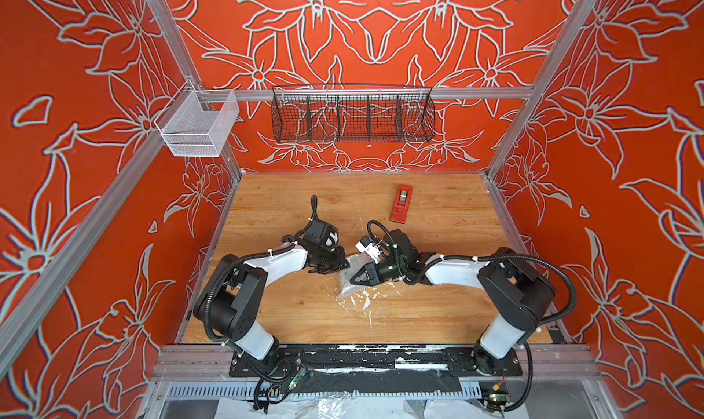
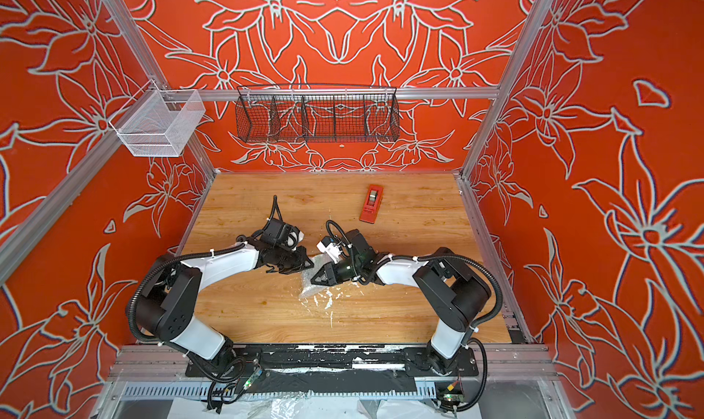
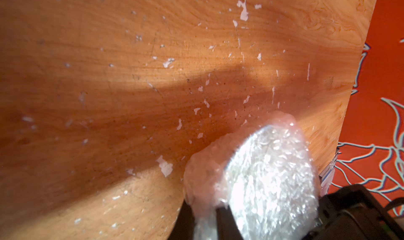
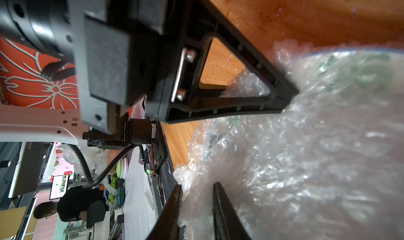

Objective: Wrap bowls in bubble wrap
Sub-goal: Wrap the bowl in bubble wrap.

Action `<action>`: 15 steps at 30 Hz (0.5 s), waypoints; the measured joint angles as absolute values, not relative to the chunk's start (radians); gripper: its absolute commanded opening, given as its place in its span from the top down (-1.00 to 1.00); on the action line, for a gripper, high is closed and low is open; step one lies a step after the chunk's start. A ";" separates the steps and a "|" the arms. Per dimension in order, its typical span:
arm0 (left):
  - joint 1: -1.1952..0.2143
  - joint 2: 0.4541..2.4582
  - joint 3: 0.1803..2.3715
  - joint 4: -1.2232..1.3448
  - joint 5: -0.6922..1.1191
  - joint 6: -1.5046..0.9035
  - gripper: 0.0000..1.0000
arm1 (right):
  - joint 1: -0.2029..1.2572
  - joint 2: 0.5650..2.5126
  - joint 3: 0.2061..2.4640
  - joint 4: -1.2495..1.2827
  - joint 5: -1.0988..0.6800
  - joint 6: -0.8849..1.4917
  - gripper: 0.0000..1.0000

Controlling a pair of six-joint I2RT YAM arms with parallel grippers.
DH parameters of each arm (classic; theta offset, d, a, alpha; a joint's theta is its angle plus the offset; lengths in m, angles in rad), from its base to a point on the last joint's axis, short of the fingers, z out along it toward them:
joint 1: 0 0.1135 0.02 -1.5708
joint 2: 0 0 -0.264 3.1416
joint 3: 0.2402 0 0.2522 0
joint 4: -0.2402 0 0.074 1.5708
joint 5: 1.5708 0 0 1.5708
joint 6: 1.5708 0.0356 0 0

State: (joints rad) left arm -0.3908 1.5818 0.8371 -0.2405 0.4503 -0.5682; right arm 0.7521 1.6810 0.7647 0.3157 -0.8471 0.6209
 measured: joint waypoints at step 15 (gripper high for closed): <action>-0.447 1.551 0.836 -0.265 0.359 -0.588 1.00 | 0.776 1.643 0.705 0.396 -0.823 0.689 0.47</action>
State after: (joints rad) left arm -0.4473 1.5509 0.8364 -0.2646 0.3592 -0.5880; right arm 0.7757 1.6432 0.7048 0.3958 -0.8227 0.6891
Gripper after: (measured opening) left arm 0.122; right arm 0.265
